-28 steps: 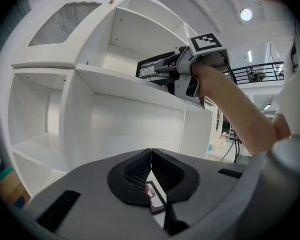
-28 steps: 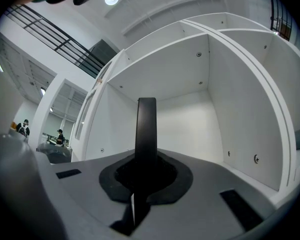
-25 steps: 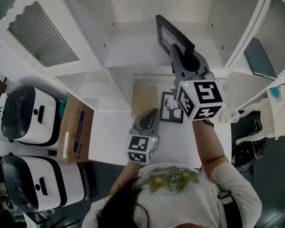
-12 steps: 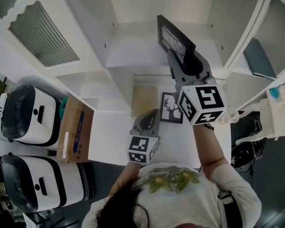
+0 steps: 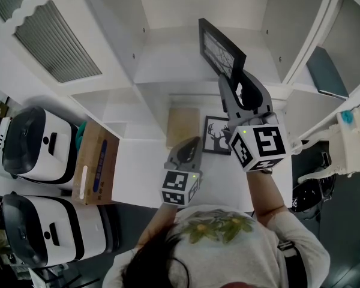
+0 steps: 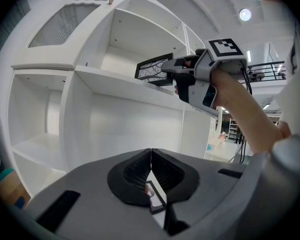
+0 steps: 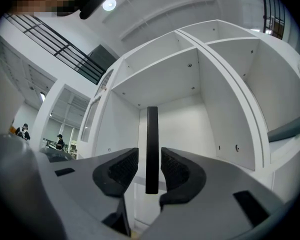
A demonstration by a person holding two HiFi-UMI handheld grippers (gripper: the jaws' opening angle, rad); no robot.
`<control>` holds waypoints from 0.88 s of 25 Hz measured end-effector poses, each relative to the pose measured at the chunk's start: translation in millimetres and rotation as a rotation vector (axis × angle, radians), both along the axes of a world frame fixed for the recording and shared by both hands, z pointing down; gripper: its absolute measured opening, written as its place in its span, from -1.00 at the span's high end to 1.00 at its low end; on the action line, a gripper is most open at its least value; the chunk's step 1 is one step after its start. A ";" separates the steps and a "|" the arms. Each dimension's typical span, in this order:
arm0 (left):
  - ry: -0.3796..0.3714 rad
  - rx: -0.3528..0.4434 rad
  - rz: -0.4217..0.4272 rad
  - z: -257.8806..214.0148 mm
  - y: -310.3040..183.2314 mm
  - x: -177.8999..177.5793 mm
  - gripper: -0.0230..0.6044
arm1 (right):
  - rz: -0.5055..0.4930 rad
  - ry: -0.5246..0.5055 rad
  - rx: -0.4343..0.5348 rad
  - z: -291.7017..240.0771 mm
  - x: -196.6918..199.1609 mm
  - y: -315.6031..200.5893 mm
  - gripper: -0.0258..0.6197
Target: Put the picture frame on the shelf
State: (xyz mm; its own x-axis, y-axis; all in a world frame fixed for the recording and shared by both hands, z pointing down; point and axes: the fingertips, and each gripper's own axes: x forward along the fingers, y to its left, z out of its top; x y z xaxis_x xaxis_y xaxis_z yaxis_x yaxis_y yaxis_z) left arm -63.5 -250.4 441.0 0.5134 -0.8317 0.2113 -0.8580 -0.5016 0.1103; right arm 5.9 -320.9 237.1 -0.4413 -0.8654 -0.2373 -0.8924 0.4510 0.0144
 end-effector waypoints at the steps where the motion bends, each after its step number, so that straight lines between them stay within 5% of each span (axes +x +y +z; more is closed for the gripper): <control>1: 0.001 0.000 0.000 -0.3 0.6 0.3 0.83 | 0.000 0.003 -0.005 1.9 0.5 1.4 0.51; 22: 0.025 -0.018 0.024 -1.8 3.6 6.1 0.83 | 0.020 -0.016 -0.044 18.7 6.3 -2.5 0.64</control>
State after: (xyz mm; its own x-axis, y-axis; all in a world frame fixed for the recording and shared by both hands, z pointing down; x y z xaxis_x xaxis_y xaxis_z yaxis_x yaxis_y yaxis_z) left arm -57.5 -246.8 439.2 0.5385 -0.8154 0.2126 -0.8426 -0.5198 0.1406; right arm 12.1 -323.3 255.8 -0.4206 -0.8836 -0.2058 -0.9010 0.4334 -0.0190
